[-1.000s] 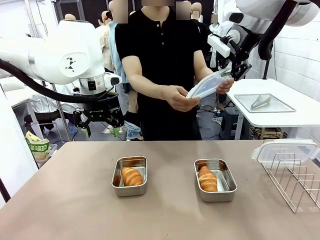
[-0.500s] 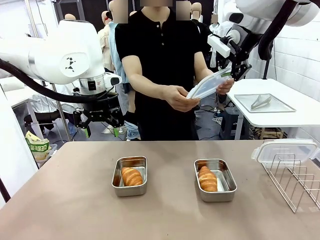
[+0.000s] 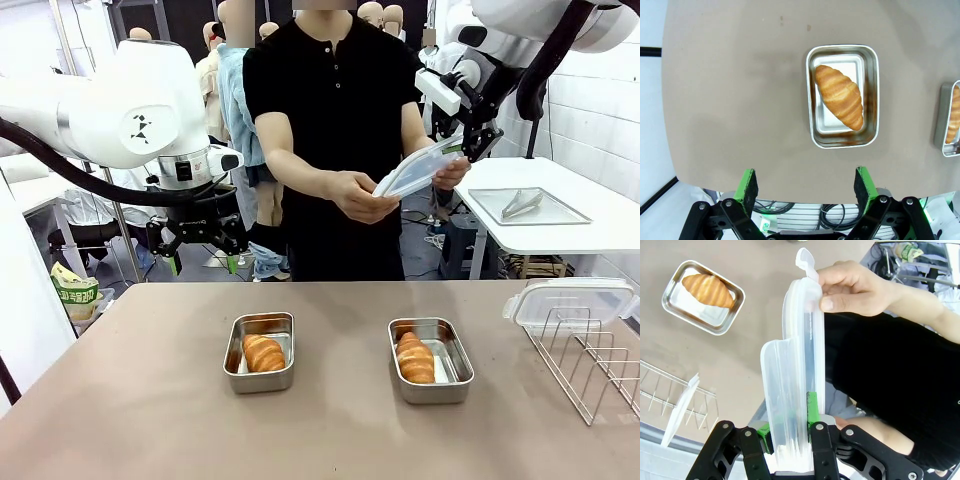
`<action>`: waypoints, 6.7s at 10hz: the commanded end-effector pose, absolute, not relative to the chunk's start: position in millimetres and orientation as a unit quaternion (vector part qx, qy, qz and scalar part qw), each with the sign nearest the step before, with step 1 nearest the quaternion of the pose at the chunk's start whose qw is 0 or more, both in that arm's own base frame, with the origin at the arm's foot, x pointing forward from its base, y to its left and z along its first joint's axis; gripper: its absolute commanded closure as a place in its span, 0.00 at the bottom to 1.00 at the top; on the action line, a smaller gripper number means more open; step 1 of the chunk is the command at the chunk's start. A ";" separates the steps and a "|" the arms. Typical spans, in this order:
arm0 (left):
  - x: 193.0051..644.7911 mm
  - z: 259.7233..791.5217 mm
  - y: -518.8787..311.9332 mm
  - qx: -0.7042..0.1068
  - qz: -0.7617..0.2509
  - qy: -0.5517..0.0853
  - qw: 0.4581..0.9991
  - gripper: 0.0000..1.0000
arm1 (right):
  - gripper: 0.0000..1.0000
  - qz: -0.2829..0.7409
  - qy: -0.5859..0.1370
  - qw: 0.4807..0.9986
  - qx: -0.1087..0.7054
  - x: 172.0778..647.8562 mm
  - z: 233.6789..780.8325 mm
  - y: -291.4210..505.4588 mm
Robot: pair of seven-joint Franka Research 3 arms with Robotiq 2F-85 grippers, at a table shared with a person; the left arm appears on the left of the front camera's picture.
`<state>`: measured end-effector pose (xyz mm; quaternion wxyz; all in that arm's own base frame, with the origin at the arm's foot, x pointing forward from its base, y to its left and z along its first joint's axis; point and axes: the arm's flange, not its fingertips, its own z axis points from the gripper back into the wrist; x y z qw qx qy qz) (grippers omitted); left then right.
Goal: Place the bread in airtight containers.
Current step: Release when the human grabs the Airtight Container lid, then pick up one Airtight Container lid and hand it to the human.
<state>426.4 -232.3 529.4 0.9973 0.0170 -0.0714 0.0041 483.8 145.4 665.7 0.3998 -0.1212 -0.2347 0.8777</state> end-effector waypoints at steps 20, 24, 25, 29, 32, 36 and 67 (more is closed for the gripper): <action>426.1 530.7 -230.3 0.015 0.005 -0.072 0.997 0.00 | 0.00 0.880 -0.229 0.401 -0.114 480.1 666.5 142.5; 426.1 530.7 -230.3 0.015 0.005 -0.072 0.997 0.00 | 0.00 0.880 -0.229 0.401 -0.114 480.1 666.5 142.5; 426.1 530.7 -230.3 0.015 0.005 -0.072 0.997 0.00 | 0.00 0.880 -0.229 0.401 -0.114 480.1 666.5 142.5; 426.1 530.7 -230.3 0.015 0.005 -0.072 0.997 0.00 | 0.00 0.880 -0.229 0.401 -0.114 480.1 666.5 142.5; 426.1 530.7 -230.3 0.015 0.005 -0.072 0.997 0.00 | 0.00 0.880 -0.229 0.401 -0.114 480.1 666.5 142.5; 426.1 530.7 -230.3 0.015 0.005 -0.072 0.997 0.00 | 0.00 0.880 -0.229 0.401 -0.114 480.1 666.5 142.5; 426.1 530.7 -230.3 0.015 0.005 -0.072 0.997 0.00 | 0.00 0.880 -0.229 0.401 -0.114 480.1 666.5 142.5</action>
